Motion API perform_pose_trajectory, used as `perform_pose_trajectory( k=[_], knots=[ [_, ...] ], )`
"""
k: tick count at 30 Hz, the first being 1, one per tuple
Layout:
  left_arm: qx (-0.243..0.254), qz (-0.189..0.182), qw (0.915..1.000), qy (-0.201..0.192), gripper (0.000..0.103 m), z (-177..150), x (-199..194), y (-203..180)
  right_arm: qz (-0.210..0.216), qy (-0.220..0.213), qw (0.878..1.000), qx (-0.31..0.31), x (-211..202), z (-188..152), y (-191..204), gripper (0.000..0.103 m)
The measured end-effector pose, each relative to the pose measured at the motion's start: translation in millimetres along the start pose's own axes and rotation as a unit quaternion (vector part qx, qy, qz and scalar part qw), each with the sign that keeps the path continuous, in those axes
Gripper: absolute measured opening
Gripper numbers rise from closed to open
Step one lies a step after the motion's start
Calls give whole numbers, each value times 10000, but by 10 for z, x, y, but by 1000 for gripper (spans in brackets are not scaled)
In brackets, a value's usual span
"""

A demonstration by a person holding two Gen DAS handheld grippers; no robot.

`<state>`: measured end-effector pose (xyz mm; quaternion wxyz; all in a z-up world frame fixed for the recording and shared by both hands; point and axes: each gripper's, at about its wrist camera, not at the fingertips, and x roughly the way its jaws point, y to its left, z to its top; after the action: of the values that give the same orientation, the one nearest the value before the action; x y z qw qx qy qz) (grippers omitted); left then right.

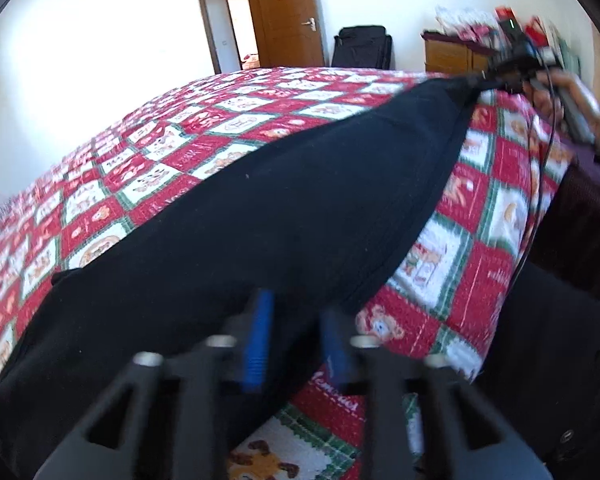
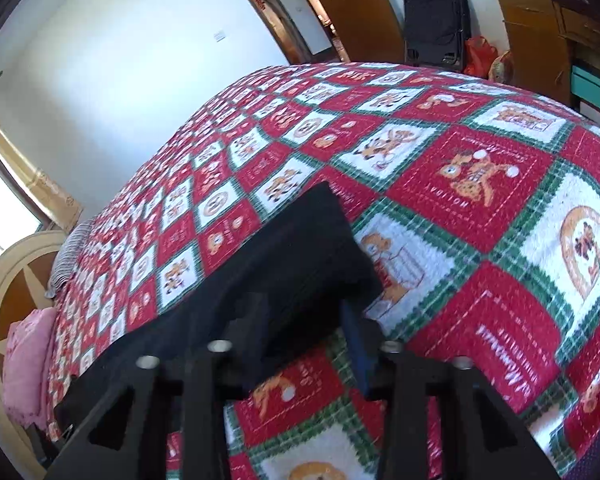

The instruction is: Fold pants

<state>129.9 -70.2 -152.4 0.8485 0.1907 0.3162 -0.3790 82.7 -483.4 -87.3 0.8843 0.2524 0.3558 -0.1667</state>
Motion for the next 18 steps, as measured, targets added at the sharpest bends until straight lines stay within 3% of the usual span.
perform_pose_trajectory(
  k=[3, 11, 18],
  knots=[
    [-207, -218, 9994, -161, 8, 39, -87, 88, -35, -108, 9999, -94, -5, 71, 7, 5],
    [-624, -647, 9953, -361, 6, 46, -281, 266, 342, -427, 9977, -412, -306, 126, 176, 3],
    [-511, -800, 9955, 12, 6, -118, -86, 129, 37, -148, 9999, 38, -103, 13, -217, 3]
  ],
)
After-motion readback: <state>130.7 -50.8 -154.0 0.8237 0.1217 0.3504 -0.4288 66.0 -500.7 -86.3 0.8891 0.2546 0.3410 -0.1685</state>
